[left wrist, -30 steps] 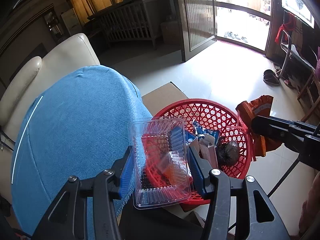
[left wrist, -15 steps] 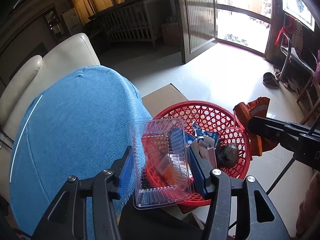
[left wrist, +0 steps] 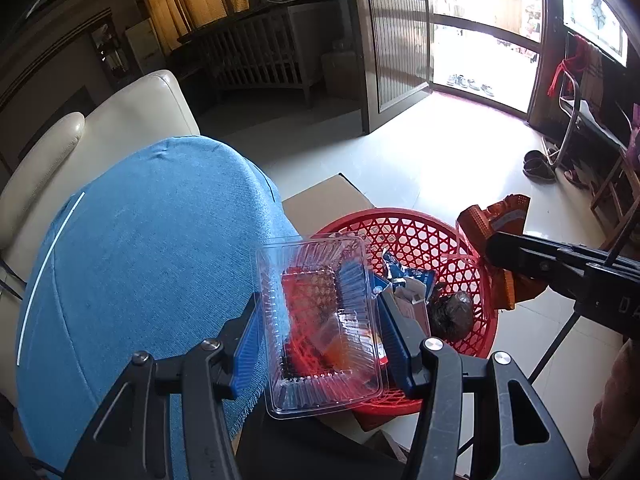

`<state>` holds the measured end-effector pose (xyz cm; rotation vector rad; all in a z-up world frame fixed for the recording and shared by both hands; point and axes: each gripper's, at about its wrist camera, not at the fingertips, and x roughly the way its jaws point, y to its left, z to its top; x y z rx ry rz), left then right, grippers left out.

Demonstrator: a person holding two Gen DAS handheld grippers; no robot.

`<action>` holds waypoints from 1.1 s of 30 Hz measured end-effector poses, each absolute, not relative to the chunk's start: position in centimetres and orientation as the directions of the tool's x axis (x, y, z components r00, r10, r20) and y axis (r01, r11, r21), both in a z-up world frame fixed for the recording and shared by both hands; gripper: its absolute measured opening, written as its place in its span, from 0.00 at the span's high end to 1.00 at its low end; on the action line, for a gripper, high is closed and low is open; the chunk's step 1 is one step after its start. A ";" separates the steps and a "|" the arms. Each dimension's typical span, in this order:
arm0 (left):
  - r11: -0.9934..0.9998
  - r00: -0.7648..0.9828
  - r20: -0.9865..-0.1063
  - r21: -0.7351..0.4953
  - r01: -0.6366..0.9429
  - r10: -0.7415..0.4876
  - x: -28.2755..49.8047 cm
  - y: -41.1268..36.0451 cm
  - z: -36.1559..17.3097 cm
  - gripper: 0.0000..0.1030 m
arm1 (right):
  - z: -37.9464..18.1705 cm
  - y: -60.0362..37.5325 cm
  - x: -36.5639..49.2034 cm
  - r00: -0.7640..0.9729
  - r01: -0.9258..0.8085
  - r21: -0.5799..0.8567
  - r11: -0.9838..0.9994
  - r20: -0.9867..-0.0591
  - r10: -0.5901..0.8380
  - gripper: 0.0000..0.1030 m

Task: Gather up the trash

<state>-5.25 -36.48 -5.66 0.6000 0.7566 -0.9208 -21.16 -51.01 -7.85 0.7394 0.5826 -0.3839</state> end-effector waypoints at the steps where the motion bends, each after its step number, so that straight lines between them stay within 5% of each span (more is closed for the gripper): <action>1: 0.481 0.389 -0.788 0.137 0.866 -0.477 -5.3 -36.5 -5.6 0.45 | -7.9 -51.1 -21.2 0.777 0.519 0.516 0.681 -0.618 -0.124 0.70; 11: 0.481 0.390 -0.782 0.133 0.867 -0.487 -5.4 -36.3 -5.4 0.45 | -8.5 -52.0 -20.8 0.782 0.525 0.545 0.653 -0.613 -0.117 0.70; 15: 0.489 0.400 -0.772 0.134 0.862 -0.494 -5.4 -36.1 -5.1 0.44 | -8.7 -52.3 -20.6 0.789 0.525 0.562 0.639 -0.603 -0.118 0.39; 18: 0.500 0.414 -0.759 0.136 0.855 -0.502 -5.4 -35.8 -4.7 0.35 | -8.4 -52.2 -20.7 0.799 0.519 0.566 0.640 -0.588 -0.129 0.39; 33: 0.512 0.492 -0.643 0.177 0.841 -0.586 -6.7 -33.1 -0.2 0.30 | -4.4 -51.3 -22.1 0.829 0.513 0.524 0.680 -0.508 -0.234 0.39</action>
